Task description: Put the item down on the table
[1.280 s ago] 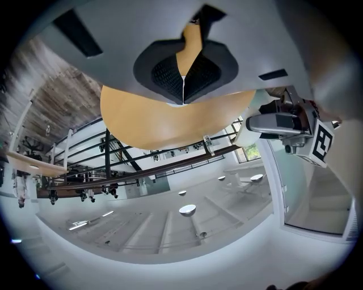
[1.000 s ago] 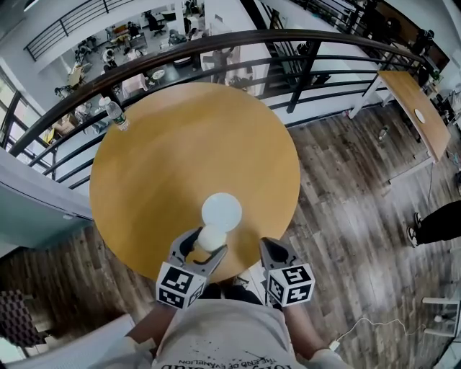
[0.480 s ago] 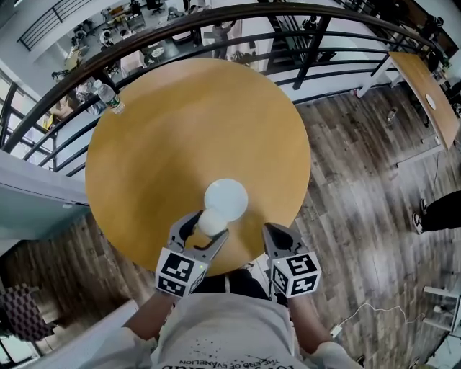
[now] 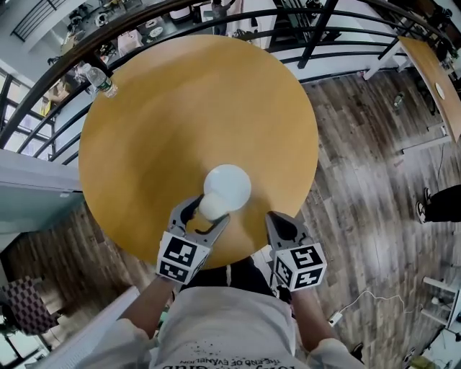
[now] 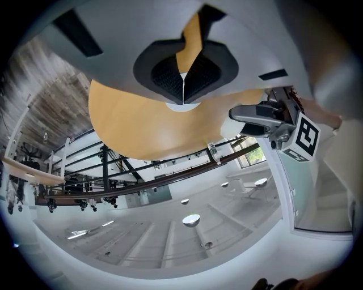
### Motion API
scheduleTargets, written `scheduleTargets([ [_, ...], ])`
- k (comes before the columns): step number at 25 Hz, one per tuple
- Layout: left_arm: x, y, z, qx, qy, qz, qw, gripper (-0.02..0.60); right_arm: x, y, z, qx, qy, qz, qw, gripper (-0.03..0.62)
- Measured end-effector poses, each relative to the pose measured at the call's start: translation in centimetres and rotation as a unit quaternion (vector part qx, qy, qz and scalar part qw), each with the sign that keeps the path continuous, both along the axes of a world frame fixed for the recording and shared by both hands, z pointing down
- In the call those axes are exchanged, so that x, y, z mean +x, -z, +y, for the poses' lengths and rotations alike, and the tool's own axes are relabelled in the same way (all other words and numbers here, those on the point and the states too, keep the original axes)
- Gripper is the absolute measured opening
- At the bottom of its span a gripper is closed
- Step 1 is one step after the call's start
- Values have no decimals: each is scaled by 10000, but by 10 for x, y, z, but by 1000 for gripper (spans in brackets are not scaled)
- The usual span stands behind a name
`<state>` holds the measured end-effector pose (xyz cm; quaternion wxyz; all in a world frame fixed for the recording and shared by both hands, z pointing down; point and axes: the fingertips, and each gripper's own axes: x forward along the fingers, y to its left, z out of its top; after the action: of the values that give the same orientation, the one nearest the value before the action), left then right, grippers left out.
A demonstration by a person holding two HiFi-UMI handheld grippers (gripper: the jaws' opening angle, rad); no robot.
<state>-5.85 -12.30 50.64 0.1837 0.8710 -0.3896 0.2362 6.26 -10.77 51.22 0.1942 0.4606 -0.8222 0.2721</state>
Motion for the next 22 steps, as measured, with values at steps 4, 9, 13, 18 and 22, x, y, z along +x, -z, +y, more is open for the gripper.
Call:
scheduleTargets([
  [4,-1,-16,-9,-98,-17,-101,9999,322,1,-8,-4,-80,-17,-19,10000,26],
  [9,-1,-39,-20,-239,-25,-204,9995,322,-1,-18,-7,-190,-2,-44,9998,26],
  [13,1,-56,-28,-343,-88,-287,9990,322,-4,-24,-8,-263,-3,-63,9996,26],
  [18,5,-76,-34,-485,-166,-393,9979,322,-5,-30,-7,-336,-25,-80,9994,26],
  [22,7,-92,-41,-576,-221,-499,9968,322,-5,-34,-8,-392,-70,-97,9992,26],
])
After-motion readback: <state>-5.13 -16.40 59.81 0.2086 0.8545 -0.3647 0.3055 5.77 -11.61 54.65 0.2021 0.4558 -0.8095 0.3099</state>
